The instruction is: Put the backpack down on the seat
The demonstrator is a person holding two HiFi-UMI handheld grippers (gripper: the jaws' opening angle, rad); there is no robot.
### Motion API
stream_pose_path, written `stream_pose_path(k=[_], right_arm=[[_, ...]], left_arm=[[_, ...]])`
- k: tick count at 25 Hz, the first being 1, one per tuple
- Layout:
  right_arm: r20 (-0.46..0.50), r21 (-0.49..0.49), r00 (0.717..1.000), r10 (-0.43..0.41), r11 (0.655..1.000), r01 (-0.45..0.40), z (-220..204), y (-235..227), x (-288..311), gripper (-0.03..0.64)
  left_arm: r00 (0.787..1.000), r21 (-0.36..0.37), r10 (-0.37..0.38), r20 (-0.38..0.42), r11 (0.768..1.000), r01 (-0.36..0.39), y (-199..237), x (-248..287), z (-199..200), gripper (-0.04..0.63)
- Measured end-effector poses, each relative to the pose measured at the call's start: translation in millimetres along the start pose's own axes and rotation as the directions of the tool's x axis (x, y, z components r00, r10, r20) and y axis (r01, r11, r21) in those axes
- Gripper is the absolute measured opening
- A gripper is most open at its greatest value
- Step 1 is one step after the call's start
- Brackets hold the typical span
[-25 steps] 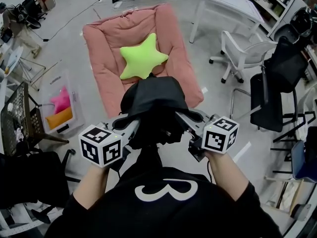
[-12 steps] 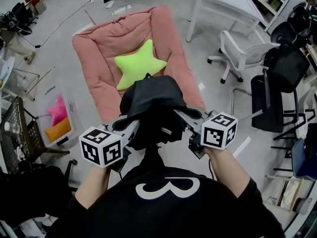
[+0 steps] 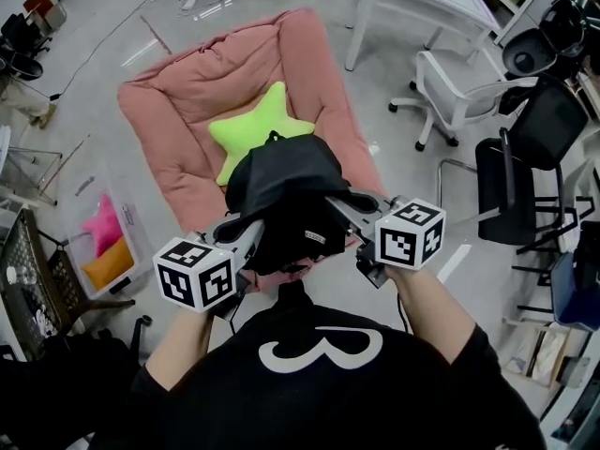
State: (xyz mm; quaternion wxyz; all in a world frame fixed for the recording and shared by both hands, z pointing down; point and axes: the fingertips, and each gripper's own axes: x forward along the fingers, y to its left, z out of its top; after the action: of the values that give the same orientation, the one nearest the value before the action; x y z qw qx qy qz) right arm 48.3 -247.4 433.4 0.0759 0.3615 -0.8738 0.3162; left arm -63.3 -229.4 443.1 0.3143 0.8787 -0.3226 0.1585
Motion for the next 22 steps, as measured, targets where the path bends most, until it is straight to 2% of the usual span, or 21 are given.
stream_pose_path(k=[3,7,22], right_arm=[[-0.019,0.005,1.000,-0.009,1.000,0.009,8.5,-13.3,16.6,0.015],[-0.035,0.013,0.999,-0.028,1.000,0.028,17.7,-29.4,38.5,0.015],[-0.078,0.020,0.993,-0.083,0.996,0.085,16.9,-87.4,113.5,0.015]], left_arm=[[1.000,-0.004,0.008,-0.003,1.000,-0.008,18.0,11.7,9.9,0.012],[0.999,0.028,0.032,-0.010,0.999,-0.031,42.6,26.9,21.5,0.012],[0.997,0.007,0.052,-0.059,0.999,-0.051,124.0,78.1,27.0,0.012]])
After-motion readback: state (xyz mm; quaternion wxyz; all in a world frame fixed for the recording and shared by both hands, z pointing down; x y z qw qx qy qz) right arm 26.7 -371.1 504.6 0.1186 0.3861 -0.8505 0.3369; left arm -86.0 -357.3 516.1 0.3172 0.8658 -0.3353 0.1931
